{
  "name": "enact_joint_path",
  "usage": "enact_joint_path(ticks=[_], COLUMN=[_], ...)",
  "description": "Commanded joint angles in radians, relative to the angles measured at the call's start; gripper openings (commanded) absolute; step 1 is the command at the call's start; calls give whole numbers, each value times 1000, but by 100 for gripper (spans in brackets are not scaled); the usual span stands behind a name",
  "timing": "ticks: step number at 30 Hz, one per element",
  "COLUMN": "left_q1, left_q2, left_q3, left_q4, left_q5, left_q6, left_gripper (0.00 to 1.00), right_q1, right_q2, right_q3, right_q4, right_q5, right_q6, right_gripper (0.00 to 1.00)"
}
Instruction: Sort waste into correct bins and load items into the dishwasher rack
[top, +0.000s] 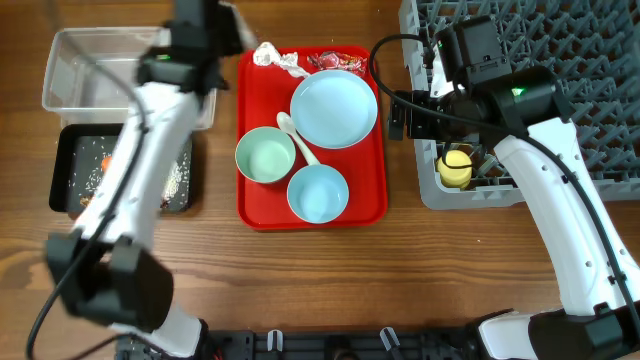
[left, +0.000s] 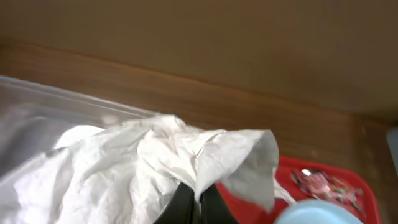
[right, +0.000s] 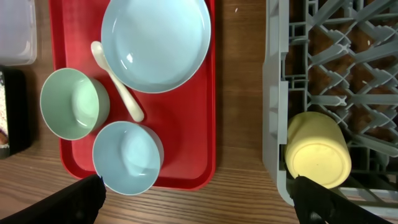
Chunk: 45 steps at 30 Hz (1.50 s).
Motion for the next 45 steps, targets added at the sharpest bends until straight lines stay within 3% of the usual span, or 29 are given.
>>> enact_joint_path(ticks=[1, 11, 12, 13, 14, 15, 16, 23, 27, 29, 37, 45], left_q1=[113, 221, 221, 221, 221, 221, 221, 212, 176, 128, -62, -105], left_q2=[-43, 80, 92, 105, 114, 121, 127, 106, 74, 75, 243, 449], left_q3=[3, 3, 3, 3, 3, 3, 3, 3, 3, 3, 3, 3], left_q4=[-51, -128, -124, -121, -116, -110, -104, -27, 43, 99, 203, 277], left_q5=[-35, -16, -16, -17, -16, -16, -16, 19, 244, 371, 237, 207], left_q6=[13, 13, 13, 13, 12, 12, 12, 13, 18, 78, 115, -107], left_gripper=[4, 6, 18, 37, 68, 92, 100, 100, 100, 100, 100, 99], right_q1=[1, 1, 1, 1, 1, 1, 1, 1, 1, 1, 1, 1], right_q2=[8, 8, 8, 8, 8, 8, 8, 8, 8, 8, 8, 8], right_q3=[-4, -4, -4, -4, -4, -4, -4, -4, -4, -4, -4, -4], right_q4=[3, 8, 8, 6, 5, 3, 2, 1, 2, 5, 2, 0], right_q5=[17, 16, 16, 16, 16, 16, 16, 16, 16, 16, 16, 16], right_q6=[4, 5, 5, 4, 5, 5, 5, 4, 5, 5, 5, 5], right_gripper=[99, 99, 100, 100, 100, 99, 100, 100, 99, 100, 100, 99])
